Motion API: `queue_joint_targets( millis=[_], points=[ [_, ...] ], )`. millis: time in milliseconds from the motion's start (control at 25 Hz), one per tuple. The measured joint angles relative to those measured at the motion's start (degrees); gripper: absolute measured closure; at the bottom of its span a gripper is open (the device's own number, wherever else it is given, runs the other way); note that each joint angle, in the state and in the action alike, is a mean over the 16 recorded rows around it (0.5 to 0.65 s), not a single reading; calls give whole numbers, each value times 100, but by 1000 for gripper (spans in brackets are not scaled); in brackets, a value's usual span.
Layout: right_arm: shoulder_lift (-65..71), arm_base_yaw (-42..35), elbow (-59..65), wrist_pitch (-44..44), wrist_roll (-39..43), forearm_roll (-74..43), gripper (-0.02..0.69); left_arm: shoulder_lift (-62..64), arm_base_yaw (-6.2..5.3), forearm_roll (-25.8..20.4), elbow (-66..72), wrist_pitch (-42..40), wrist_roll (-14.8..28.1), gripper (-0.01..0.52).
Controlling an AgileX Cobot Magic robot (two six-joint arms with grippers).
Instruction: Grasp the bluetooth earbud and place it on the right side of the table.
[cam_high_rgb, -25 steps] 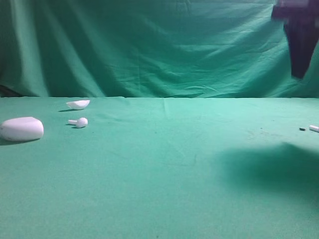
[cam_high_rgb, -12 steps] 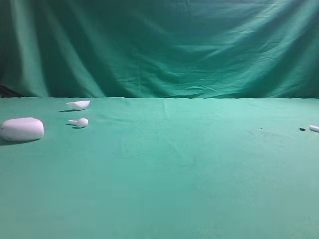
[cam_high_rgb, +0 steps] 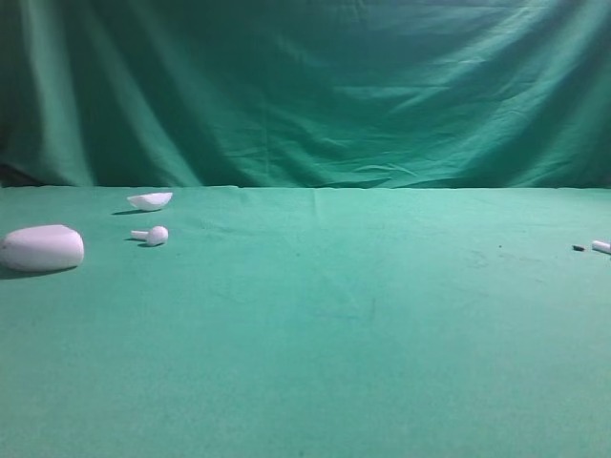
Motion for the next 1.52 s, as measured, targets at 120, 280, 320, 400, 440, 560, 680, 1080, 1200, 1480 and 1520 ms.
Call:
queue_joint_targets(
  millis=[120,280,320,400,440,560,680,1080,1200,1480,1520],
  points=[
    [-477,-2,244,-128,4,-28,665,0,0,0,0,0,0,514],
    [-908,-55,720,-495,6,-141,665,0,0,0,0,0,0,514],
    [-991,-79,880,-634,4,-180,665,0,0,0,0,0,0,514],
    [-1126,-135,1261,-975,-2,-260,665,0,0,0,0,0,0,514],
    [-1181,-167,1479,-1180,-2,-301,665,0,0,0,0,0,0,514],
    [-1308,-267,2212,-1892,17,-422,665,0,0,0,0,0,0,514],
    [-1416,-371,2975,-2618,57,-522,665,0,0,0,0,0,0,514],
    [-1553,-556,4431,-3809,211,-581,665,0,0,0,0,0,0,514],
    [-1553,-561,4526,-3808,233,-581,665,0,0,0,0,0,0,514],
    [-1553,-563,4539,-3642,240,-581,665,0,0,0,0,0,0,514],
    [-1553,-563,4539,-3639,240,-581,665,0,0,0,0,0,0,514]
  ],
)
